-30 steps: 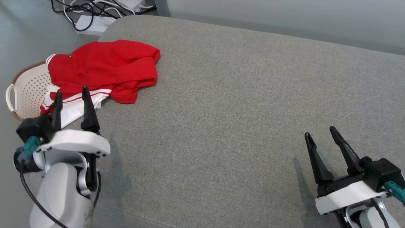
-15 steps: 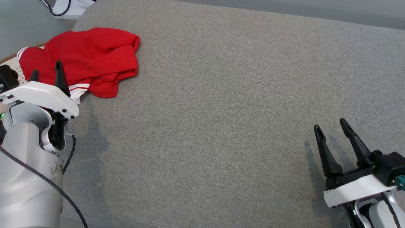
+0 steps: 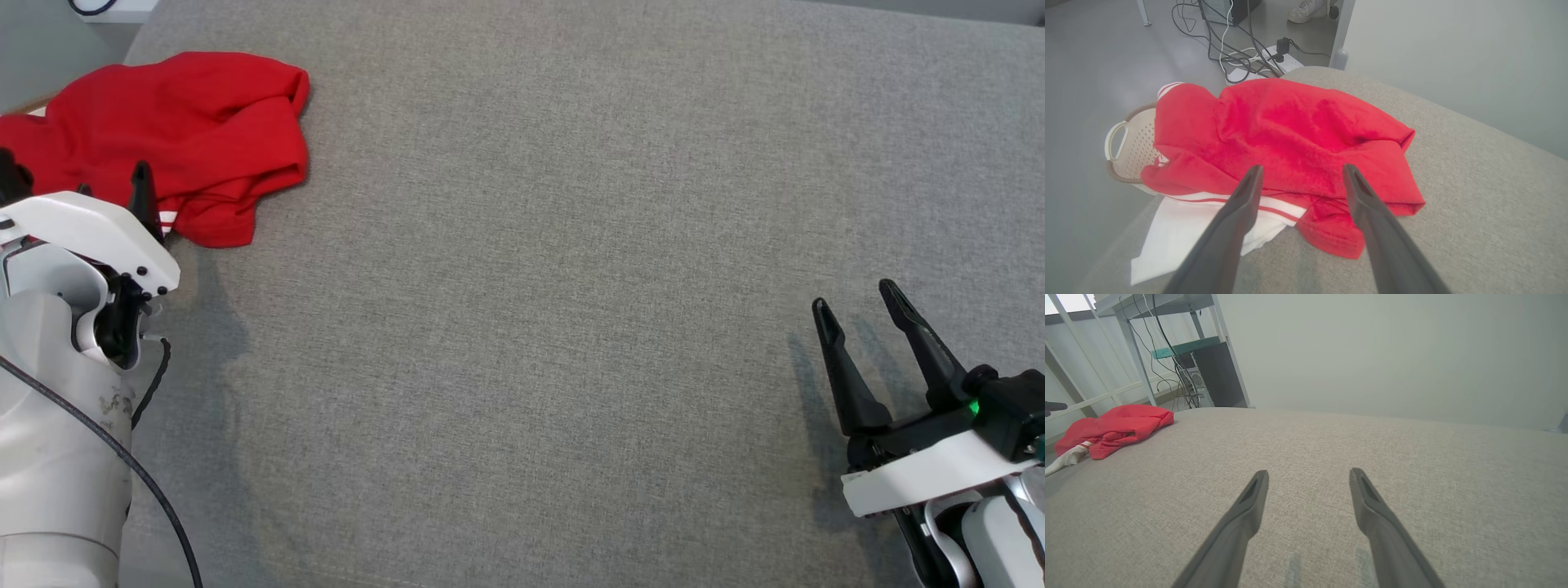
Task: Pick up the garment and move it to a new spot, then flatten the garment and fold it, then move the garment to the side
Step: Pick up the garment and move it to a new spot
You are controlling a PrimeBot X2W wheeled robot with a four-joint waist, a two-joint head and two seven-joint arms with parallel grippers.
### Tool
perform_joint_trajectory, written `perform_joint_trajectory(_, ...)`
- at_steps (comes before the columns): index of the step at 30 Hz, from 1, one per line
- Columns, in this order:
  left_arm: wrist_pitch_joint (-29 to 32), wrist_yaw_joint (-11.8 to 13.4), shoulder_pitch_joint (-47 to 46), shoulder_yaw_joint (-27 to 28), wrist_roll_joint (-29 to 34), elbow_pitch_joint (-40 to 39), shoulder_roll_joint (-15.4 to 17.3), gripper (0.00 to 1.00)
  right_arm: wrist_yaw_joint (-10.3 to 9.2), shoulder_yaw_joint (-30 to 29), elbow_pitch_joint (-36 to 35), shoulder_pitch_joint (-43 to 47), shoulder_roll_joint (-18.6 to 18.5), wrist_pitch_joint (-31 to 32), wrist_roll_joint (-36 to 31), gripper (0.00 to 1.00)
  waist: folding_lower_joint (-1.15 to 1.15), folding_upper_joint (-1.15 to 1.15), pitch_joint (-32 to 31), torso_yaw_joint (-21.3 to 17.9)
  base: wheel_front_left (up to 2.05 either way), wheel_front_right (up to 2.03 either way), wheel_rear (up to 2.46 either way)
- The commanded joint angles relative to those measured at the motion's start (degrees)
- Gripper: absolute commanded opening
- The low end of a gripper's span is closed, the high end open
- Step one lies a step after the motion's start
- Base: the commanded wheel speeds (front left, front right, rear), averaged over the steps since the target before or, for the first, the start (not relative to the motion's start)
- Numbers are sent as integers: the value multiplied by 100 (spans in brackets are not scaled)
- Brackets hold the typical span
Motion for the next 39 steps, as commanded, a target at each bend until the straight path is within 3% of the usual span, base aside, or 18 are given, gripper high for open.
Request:
perform_joint_trajectory(1,-59,-35,-194,100,24,-56,332,100,24,132,-151,-68,-104,-60,46,100,0,0,51,-47,0,0,0)
perform_joint_trajectory(15,-574,-204,-737,-2,-41,868,247,100,24,143,-259,-190,-295,-60,154,100,0,0,537,-178,0,0,0)
perform_joint_trajectory(30,-807,-379,-939,-81,-132,1549,274,100,24,275,-254,-299,-373,-60,247,100,0,0,646,-311,0,0,0)
perform_joint_trajectory(32,-879,-370,-934,-101,-126,1589,279,0,24,307,-254,-318,-384,-60,266,100,0,0,657,-330,0,0,0)
perform_joint_trajectory(39,-1236,-304,-923,-131,-131,1668,289,0,24,384,-218,-344,-428,-60,335,100,0,0,633,-356,0,0,0)
